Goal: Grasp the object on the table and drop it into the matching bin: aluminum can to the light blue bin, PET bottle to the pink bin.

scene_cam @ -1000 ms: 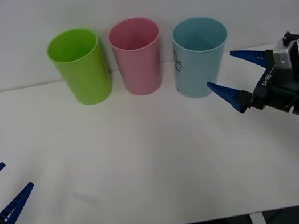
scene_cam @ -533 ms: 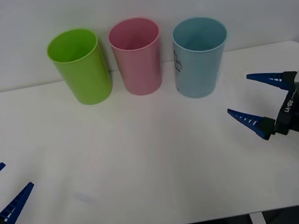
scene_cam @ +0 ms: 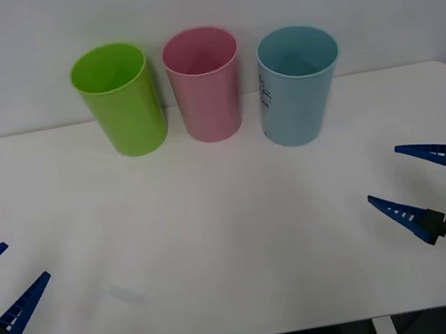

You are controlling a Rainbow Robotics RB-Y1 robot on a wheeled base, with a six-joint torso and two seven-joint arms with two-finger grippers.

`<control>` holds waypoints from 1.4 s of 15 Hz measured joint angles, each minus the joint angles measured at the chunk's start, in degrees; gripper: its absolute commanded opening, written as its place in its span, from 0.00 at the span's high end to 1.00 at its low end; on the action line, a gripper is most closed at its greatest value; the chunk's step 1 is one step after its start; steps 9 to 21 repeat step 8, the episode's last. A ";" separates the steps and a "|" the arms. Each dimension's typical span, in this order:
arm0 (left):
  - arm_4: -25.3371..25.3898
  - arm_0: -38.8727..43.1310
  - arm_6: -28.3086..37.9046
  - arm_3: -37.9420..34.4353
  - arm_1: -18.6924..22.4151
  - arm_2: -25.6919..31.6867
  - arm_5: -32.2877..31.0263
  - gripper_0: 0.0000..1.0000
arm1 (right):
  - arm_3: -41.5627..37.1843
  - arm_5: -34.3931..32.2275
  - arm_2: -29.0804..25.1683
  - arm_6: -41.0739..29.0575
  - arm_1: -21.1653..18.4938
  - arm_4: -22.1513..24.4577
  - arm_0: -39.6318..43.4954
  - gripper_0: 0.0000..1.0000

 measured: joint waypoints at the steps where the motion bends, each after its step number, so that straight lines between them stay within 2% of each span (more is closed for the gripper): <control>1: 0.00 0.00 0.00 0.00 0.00 0.00 0.00 0.00 | 0.00 -0.04 -0.01 0.00 -0.01 -0.01 0.30 0.00; 6: 0.00 0.00 0.00 0.00 0.00 0.00 0.00 0.00 | 0.00 -0.15 0.31 -0.76 -0.08 0.03 2.62 0.00; 21: 0.00 0.00 0.00 0.00 0.00 0.00 0.00 0.00 | 0.00 -0.15 0.33 -0.78 -0.09 0.04 2.69 0.00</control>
